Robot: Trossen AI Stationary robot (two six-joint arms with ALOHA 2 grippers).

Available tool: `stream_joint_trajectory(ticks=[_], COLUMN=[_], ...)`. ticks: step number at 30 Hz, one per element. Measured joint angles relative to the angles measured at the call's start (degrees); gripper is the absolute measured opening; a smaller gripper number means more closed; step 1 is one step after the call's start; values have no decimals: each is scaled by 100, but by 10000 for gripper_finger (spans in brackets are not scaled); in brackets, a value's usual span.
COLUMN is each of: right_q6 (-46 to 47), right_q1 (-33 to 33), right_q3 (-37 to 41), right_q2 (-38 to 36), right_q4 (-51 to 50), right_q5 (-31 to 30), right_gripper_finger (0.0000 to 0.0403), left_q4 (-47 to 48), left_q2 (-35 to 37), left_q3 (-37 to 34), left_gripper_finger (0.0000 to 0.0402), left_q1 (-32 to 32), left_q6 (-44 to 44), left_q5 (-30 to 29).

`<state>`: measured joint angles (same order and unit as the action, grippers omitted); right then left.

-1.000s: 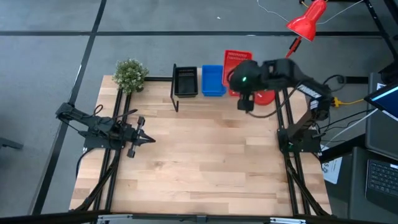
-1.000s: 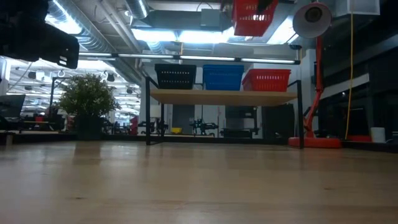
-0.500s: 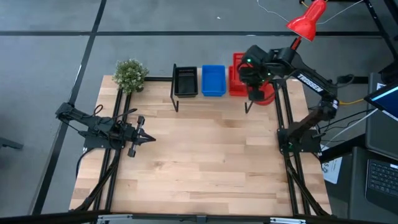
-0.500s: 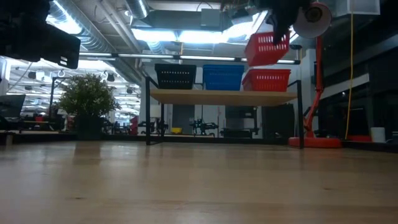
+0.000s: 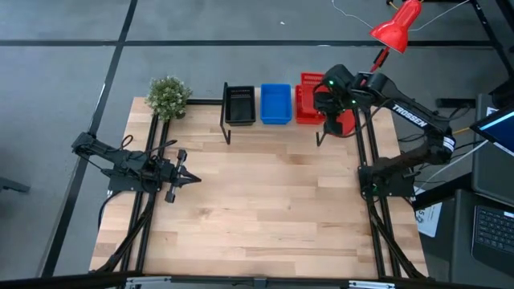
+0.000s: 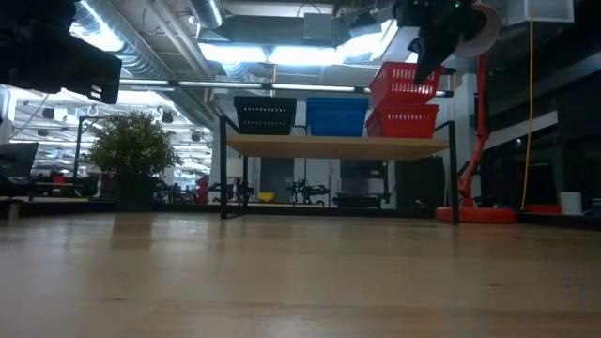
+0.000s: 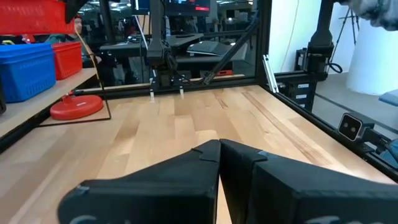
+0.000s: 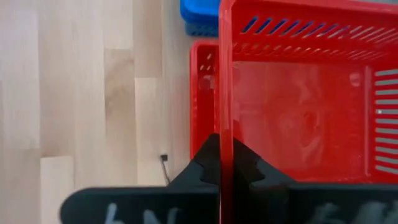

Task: Stack baskets on shelf by color
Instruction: Stack the red basket on top of the stacked red basket on the shelf, then return to Home Position

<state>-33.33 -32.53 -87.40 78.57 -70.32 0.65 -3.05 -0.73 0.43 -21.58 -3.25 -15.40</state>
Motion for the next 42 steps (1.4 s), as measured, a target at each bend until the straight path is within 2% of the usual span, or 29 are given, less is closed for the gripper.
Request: stream_joint_trajectory(ticks=[4, 20, 35, 42], right_q6=[-34, 305, 442, 478], right_q1=[0, -7, -7, 64], right_q3=[156, 173, 173, -34], right_q2=[41, 281, 281, 273], right_q4=[323, 223, 212, 211], right_q5=[12, 98, 96, 89], right_gripper_finger=[0, 3, 104, 116], left_q4=[0, 0, 0, 0], left_q2=[0, 0, 0, 0], left_q3=[0, 0, 0, 0], left_gripper_finger=[0, 0, 0, 0], left_q1=[0, 0, 0, 0], left_q6=[0, 2, 1, 2], left_q5=[-2, -2, -2, -2])
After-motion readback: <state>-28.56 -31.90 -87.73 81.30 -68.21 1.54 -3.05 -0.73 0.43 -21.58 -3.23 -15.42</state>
